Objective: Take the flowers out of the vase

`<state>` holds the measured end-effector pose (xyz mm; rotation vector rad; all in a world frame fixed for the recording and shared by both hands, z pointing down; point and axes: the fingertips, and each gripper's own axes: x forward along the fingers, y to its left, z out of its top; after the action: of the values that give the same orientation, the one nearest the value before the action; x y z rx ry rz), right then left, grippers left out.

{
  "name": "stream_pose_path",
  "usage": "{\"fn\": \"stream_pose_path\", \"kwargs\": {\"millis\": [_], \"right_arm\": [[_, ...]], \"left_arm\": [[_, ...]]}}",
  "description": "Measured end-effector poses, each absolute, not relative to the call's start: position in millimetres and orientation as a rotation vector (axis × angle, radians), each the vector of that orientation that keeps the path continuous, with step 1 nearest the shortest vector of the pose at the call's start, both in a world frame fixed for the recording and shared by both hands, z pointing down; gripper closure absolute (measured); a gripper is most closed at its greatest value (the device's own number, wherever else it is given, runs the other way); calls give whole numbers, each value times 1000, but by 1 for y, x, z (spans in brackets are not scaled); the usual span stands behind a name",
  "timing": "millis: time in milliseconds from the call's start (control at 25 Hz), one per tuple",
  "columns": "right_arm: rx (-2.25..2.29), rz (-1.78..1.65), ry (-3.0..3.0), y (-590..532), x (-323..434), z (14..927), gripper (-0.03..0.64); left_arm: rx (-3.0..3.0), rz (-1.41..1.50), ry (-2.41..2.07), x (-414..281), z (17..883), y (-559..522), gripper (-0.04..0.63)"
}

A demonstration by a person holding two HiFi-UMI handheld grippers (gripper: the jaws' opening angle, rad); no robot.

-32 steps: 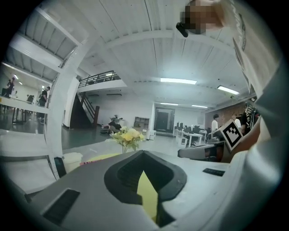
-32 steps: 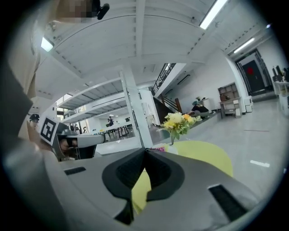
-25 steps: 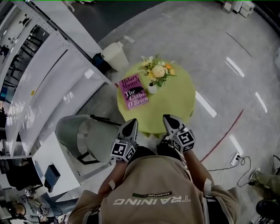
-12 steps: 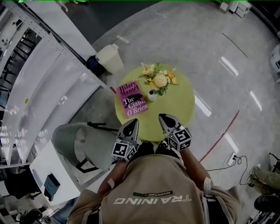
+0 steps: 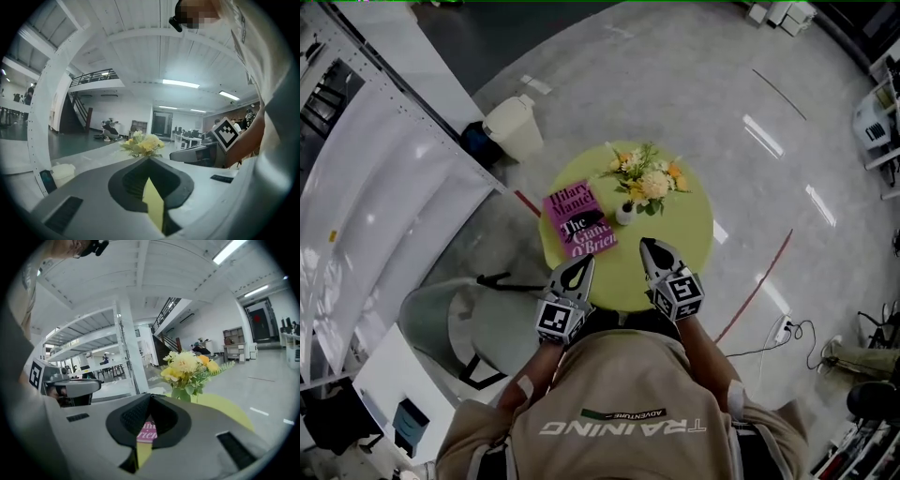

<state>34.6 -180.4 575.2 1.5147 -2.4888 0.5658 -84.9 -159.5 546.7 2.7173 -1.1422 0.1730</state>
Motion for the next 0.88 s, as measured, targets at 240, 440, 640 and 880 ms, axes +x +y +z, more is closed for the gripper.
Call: {"fn": "stream_pose_path", "kwargs": {"millis": [240, 440, 640, 880], "right_arm": [[1568, 596, -2462, -200, 42, 586, 513], [1543, 682, -2453, -220, 47, 608, 459], [1451, 736, -2442, -236, 45, 641, 457], [1474, 699, -2396, -275, 47, 671, 457]], "left_arm": [[2699, 180, -1105, -84, 555, -172, 594], [2679, 185, -1114, -74, 556, -180, 594], [2638, 186, -1151, -69, 556, -182, 594], [2577, 215, -1213, -82, 567, -185, 594]]}}
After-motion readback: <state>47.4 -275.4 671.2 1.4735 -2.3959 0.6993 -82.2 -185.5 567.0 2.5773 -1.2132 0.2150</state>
